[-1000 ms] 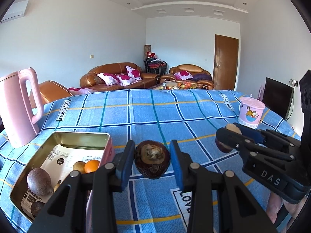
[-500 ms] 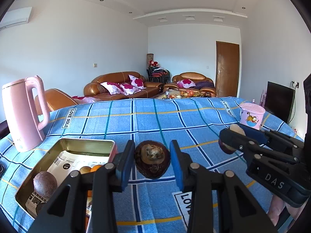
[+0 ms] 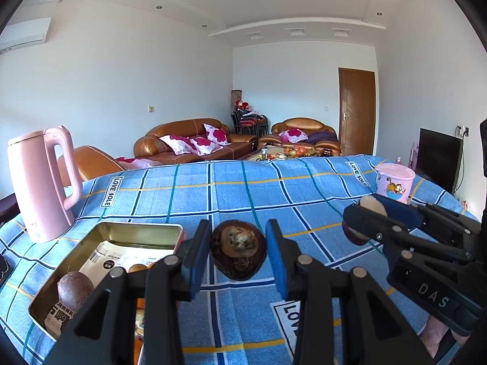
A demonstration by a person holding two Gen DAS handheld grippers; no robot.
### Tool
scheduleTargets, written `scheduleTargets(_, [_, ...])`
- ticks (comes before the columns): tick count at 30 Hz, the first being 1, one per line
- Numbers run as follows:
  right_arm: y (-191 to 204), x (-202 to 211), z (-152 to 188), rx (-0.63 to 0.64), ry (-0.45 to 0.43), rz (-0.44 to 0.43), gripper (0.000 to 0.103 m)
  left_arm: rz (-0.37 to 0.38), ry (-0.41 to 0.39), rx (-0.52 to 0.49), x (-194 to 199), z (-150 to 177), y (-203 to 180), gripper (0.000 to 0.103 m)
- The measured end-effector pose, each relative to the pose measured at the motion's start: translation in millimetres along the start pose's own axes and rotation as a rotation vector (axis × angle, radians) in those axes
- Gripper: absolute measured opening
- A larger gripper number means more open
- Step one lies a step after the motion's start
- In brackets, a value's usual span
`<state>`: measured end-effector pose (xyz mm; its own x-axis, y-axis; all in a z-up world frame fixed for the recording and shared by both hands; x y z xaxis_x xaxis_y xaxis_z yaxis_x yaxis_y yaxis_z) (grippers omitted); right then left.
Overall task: Organize fruits
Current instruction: 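Lift the dark brown fruit with the left tool while the right tool holds the tan jar, then carry the dark brown fruit and tan jar over the tin and lower them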
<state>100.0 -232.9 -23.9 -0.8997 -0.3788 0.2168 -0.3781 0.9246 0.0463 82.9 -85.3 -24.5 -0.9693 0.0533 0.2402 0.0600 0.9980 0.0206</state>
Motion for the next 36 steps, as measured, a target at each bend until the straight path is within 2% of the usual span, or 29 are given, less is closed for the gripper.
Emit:
scheduleTargets(10, [11, 4, 1, 0.023, 0.006, -0.001, 0.036, -0.004, 0.007, 0.018, 10, 2, 12, 0.038])
scheduleTargets(27, [75, -15, 3, 0.075, 0.034, -0.128, 0.036, -0.101, 0.031, 0.073, 33, 7, 78, 0.038])
scheduleTargets(36, [98, -23, 3, 0.078, 0.04, -0.185, 0.036, -0.149, 0.038, 0.076, 42, 11, 98, 0.038])
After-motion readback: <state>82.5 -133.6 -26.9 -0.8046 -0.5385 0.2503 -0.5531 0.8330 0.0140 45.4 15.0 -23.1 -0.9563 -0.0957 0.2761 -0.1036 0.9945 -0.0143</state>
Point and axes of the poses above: each gripper's, at about its wrist camera, not at the fingertips, and x roughly against the way its jaws point, y to its left, z to its underside, the point moved 1 cm from there along -x, roughly the way its jaws point, and after that the axes turned 6 degrees about -y, right-handed, at the moved point
